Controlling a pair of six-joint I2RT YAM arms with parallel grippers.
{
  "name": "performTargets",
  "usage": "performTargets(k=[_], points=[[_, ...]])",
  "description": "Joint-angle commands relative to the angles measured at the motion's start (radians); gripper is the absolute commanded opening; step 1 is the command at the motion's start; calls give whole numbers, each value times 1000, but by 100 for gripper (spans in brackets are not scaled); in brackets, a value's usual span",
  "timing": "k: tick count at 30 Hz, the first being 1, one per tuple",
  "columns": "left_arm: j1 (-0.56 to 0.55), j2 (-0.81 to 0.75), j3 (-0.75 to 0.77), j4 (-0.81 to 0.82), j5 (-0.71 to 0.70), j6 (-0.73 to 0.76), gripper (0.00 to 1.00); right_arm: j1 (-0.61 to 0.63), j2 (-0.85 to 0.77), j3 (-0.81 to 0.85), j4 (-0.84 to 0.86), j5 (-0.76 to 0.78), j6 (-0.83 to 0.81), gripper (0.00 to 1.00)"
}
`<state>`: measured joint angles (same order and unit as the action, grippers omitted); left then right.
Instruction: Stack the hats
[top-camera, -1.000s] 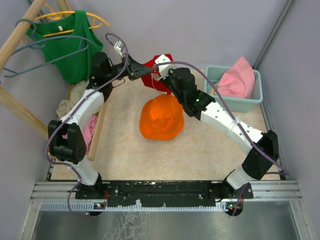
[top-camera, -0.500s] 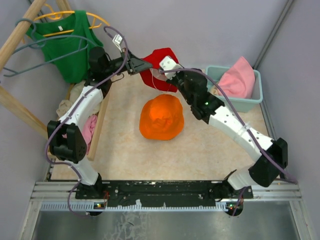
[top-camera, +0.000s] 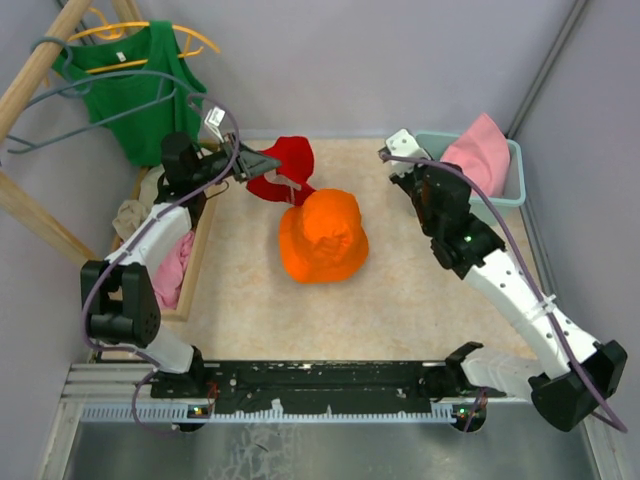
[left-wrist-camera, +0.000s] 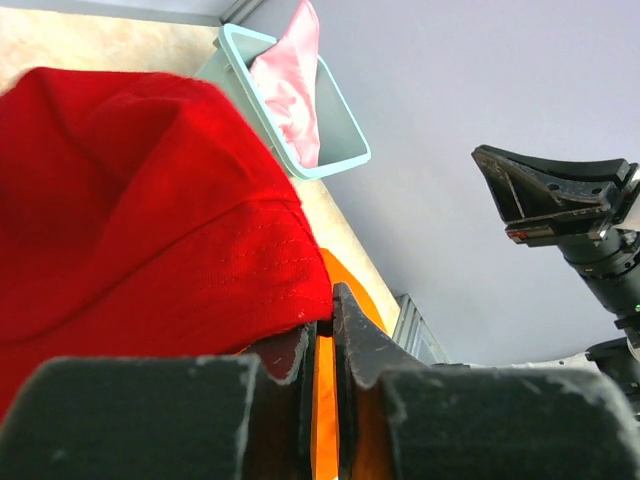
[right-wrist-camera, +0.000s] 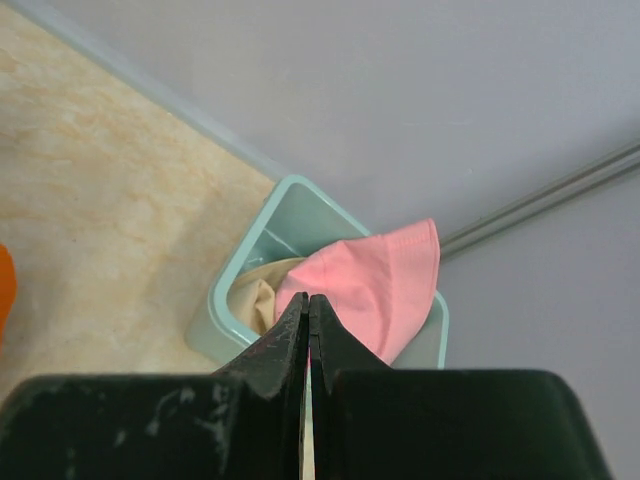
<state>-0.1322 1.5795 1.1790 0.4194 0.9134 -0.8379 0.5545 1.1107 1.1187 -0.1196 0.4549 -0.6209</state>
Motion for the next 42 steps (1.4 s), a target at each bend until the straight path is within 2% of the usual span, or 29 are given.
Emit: performTargets(k=[1,3,5,10,15,19,23,27,28,30,32,34,42], points=[[-12,-57,-29,121,25,-3,4,4,-69,15,-92,-55,131,0],[-19,-36,-17,175,37,-51,4,5,-63,42,-140,-103,220,1],[-27,-18,17,169,35,-59,4,4,-54,70,-171,-170,303,25],[-35,29,107,119,19,-58,4,3,31,171,-236,-409,544,46],[-35,110,261,93,-9,-75,4,-13,113,263,-188,-560,835,50],[-35,182,386,171,46,-163,5,-96,215,355,-153,-798,1077,52],[-35,223,473,230,62,-233,5,-205,246,295,60,-974,1319,52],[-37,255,500,371,71,-355,6,-304,319,229,330,-1138,1668,44],[-39,264,506,408,77,-383,6,-311,349,219,421,-1174,1759,46],[-44,290,528,469,95,-428,6,-314,399,203,558,-1204,1943,56],[-52,323,566,513,122,-466,7,-314,440,168,779,-1191,2164,57],[-60,346,594,553,140,-507,7,-317,471,179,806,-1168,2183,58],[-76,386,641,632,143,-623,8,-319,580,415,490,-1133,1870,59]])
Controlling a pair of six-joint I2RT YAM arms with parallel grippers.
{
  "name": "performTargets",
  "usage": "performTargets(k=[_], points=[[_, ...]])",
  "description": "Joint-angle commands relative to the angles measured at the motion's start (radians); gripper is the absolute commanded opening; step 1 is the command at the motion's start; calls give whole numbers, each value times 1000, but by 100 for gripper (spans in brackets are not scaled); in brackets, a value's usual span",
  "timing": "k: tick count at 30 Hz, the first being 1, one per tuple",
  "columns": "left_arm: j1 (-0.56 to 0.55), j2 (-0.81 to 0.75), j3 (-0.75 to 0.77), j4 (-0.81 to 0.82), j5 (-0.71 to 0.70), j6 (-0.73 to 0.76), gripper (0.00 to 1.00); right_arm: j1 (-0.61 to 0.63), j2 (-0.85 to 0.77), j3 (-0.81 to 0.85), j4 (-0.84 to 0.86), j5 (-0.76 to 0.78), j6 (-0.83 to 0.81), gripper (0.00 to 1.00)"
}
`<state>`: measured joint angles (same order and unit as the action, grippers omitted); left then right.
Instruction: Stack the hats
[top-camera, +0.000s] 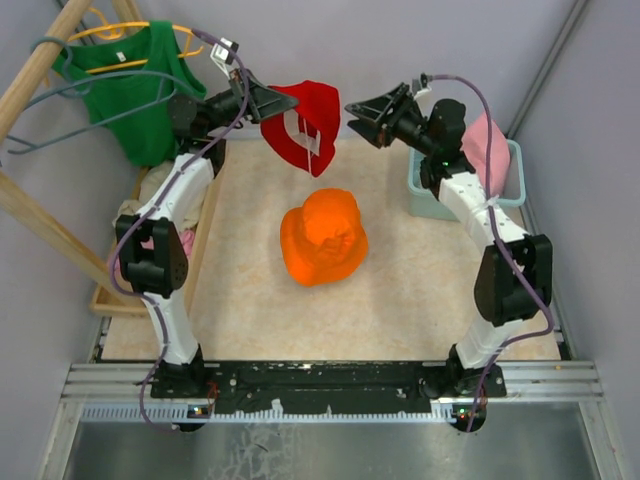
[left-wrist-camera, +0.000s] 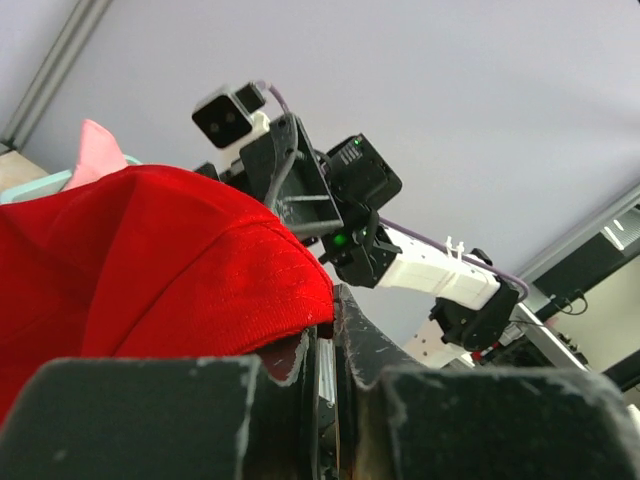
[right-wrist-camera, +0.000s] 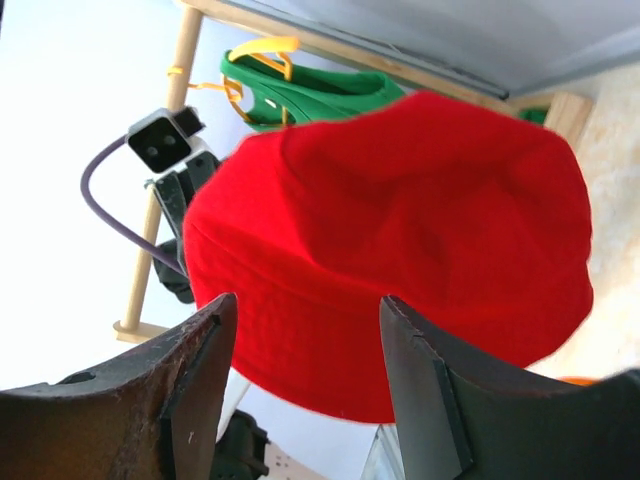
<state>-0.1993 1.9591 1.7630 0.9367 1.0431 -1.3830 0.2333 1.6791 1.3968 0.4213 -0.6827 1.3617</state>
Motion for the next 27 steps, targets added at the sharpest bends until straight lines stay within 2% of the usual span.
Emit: performTargets(k=[1,12,17,27], points=[[-11,12,64,122,13,-89,8,3,18,156,-85,16,-159,60],[-27,28,84,144,-5,-130,8,35,66,231,-205,55,-313,60],[-33,31,87,141,-3,-131,7,57,80,257,-224,56,-329,60],[-32,27,65,125,-4,-115,7,57,-7,206,-254,84,-375,60]])
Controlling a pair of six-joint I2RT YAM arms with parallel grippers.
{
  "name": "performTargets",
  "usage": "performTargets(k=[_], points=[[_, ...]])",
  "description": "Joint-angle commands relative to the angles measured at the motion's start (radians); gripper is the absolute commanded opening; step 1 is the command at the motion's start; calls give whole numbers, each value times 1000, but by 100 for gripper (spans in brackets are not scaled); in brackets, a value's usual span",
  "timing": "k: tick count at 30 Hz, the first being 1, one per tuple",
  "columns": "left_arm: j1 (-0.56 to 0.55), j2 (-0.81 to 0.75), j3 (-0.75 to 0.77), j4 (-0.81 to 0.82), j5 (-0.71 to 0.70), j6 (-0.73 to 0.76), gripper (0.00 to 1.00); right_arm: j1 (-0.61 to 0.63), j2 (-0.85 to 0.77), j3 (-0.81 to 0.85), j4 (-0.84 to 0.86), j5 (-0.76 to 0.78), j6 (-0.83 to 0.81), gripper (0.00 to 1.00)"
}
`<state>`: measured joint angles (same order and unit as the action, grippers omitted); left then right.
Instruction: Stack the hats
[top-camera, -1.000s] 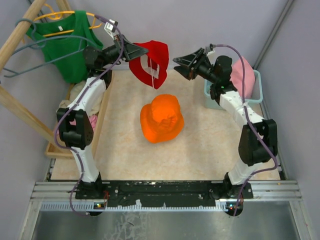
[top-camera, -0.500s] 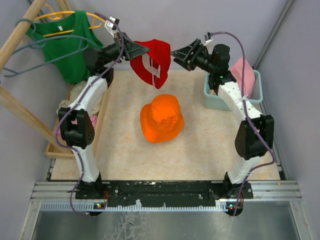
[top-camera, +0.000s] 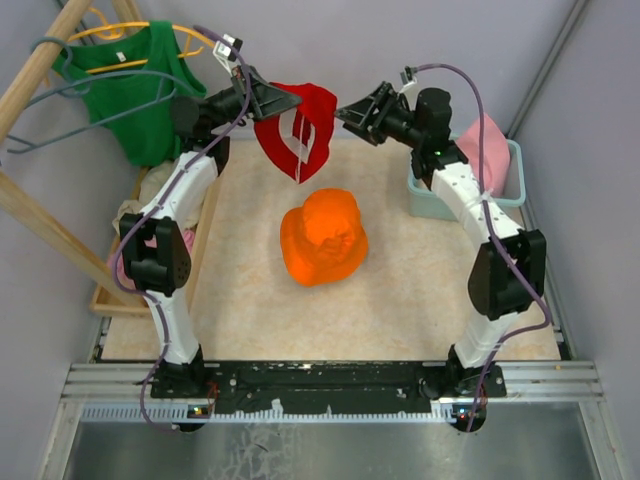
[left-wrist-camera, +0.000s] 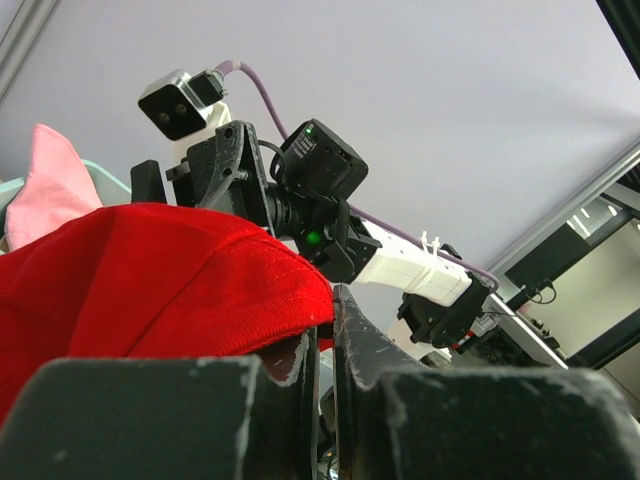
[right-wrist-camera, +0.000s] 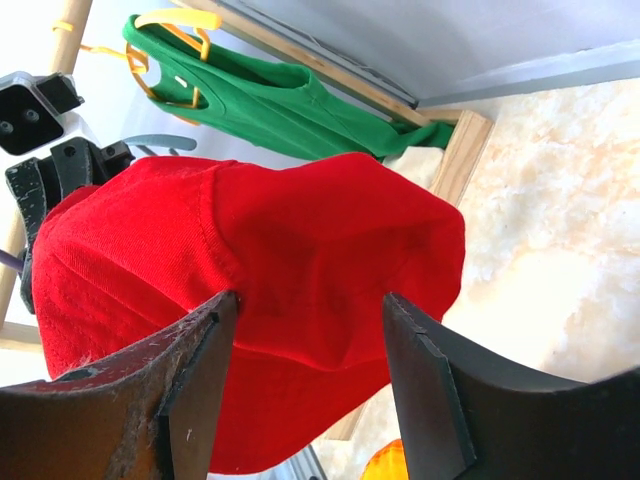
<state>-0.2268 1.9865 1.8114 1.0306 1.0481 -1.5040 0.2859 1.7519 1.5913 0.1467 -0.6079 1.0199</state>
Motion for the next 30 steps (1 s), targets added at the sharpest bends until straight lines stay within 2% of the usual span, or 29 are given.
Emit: performTargets(k=[1,12,21,22,25,27,28,30], points=[[-5,-1,14,32,-11,7,7,4,-82,6,26,5,-28,60],[-3,-4,-2,34,-16,5,7,6,-137,-25,21,2,-30,60],[-5,-14,-11,52,-23,-13,7,66,-44,52,11,0,-31,57],[-5,-14,-13,54,-23,-14,7,68,-37,57,7,3,-35,51],[-4,-14,-12,64,-22,-21,7,64,-45,60,-29,28,-70,20],[0,-15,-18,66,-15,-22,6,47,-68,56,-67,48,-109,4],[3,-18,-27,73,-12,-26,6,30,-84,52,-83,55,-130,0],[11,-25,-53,87,-11,-31,6,-18,-128,47,-119,66,-161,0]])
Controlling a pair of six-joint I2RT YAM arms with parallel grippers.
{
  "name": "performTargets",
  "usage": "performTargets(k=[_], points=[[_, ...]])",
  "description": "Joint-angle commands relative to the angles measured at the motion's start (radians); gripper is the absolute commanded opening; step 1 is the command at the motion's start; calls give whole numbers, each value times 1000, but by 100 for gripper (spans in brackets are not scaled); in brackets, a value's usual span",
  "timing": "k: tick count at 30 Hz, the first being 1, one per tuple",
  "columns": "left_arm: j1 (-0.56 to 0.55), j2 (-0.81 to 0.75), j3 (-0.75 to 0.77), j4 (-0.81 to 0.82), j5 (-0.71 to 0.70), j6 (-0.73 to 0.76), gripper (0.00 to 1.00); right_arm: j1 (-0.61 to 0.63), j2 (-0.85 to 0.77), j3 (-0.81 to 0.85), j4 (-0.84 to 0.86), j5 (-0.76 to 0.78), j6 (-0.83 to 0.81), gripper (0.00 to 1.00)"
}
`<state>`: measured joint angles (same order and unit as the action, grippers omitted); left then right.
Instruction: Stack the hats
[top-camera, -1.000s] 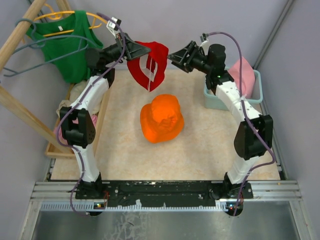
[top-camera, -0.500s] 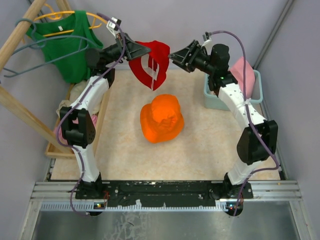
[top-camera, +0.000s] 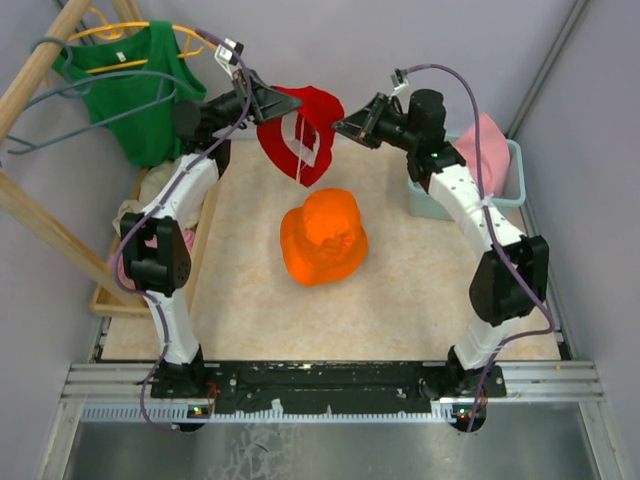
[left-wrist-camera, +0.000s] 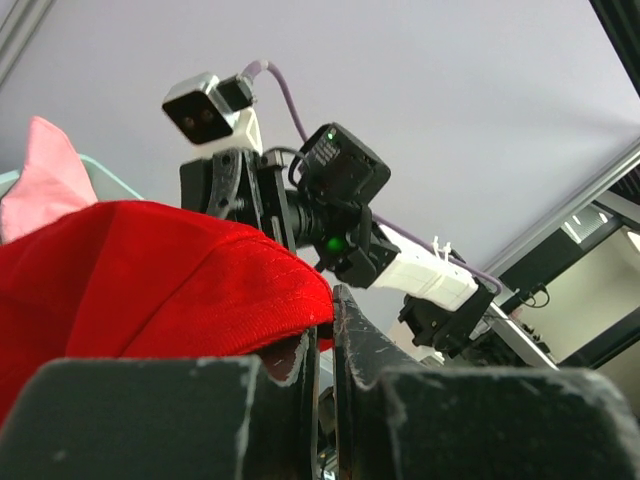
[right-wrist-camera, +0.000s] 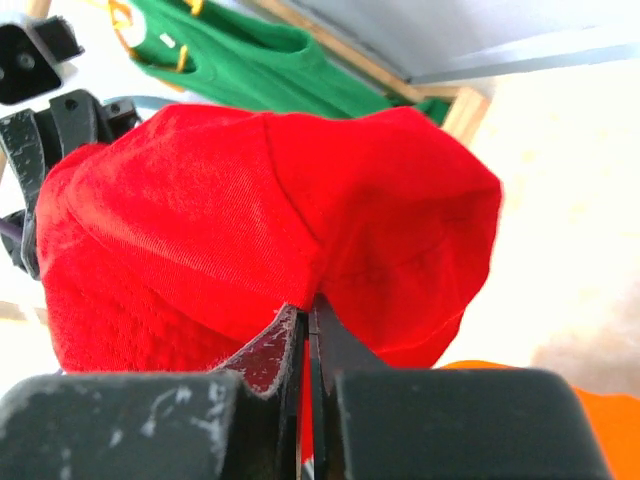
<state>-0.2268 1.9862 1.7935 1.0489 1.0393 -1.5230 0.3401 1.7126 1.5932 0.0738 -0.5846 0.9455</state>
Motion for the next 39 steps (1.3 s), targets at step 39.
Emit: performTargets(k=[39], points=[[38,-205,-833,721,133,-231,0,-33,-420,-195,-408,84,-504,0]])
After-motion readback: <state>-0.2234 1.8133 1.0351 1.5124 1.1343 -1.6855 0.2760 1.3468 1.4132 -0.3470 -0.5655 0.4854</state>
